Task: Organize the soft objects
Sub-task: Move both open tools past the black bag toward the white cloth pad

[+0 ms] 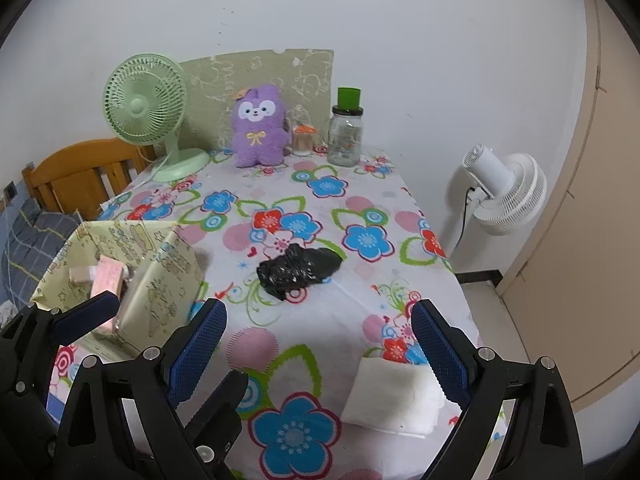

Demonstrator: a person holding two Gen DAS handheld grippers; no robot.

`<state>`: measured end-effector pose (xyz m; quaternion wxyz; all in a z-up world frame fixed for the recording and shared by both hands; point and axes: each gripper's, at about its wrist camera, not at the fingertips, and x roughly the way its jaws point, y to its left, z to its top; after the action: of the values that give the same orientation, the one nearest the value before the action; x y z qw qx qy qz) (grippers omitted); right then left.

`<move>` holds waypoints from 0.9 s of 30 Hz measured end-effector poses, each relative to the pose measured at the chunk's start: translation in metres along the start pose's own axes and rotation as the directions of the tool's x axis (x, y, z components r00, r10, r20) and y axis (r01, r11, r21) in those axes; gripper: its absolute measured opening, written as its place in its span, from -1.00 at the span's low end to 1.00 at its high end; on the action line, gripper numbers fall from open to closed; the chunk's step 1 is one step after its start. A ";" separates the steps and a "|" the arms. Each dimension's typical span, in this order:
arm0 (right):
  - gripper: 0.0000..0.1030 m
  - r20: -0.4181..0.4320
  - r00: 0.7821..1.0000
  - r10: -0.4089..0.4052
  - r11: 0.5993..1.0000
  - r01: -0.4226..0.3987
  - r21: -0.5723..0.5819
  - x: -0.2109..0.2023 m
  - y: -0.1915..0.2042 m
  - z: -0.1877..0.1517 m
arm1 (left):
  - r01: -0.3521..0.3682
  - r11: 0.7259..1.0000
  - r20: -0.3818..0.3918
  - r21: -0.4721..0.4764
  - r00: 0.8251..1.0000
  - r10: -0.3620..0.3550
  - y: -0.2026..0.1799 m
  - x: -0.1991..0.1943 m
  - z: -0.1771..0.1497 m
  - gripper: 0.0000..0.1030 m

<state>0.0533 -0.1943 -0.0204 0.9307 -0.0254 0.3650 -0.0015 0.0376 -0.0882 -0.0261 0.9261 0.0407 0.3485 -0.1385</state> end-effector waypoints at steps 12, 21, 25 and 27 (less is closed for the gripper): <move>0.85 0.001 1.000 -0.012 1.000 0.012 0.021 0.015 -0.023 -0.023 | 0.040 0.999 -0.030 -0.002 0.999 -0.040 -0.020 0.025 -0.014 0.94; 0.85 -0.025 1.000 -0.013 0.999 0.014 0.042 0.034 -0.038 -0.041 | 0.037 0.999 -0.058 0.022 0.998 -0.035 -0.029 0.047 -0.025 0.94; 0.85 -0.018 0.999 -0.031 0.997 0.032 0.070 0.043 -0.047 -0.051 | 0.042 0.999 -0.075 0.011 0.996 -0.041 -0.029 0.057 -0.031 0.94; 0.85 -0.021 0.999 -0.032 0.996 0.033 0.077 0.048 -0.051 -0.054 | 0.042 0.999 -0.086 0.013 0.995 -0.041 -0.030 0.062 -0.034 0.94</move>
<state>0.0522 -0.2492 -0.0902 0.9271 0.0045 0.3736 -0.0310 0.0519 -0.1255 -0.0920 0.9069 0.0464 0.3875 -0.1586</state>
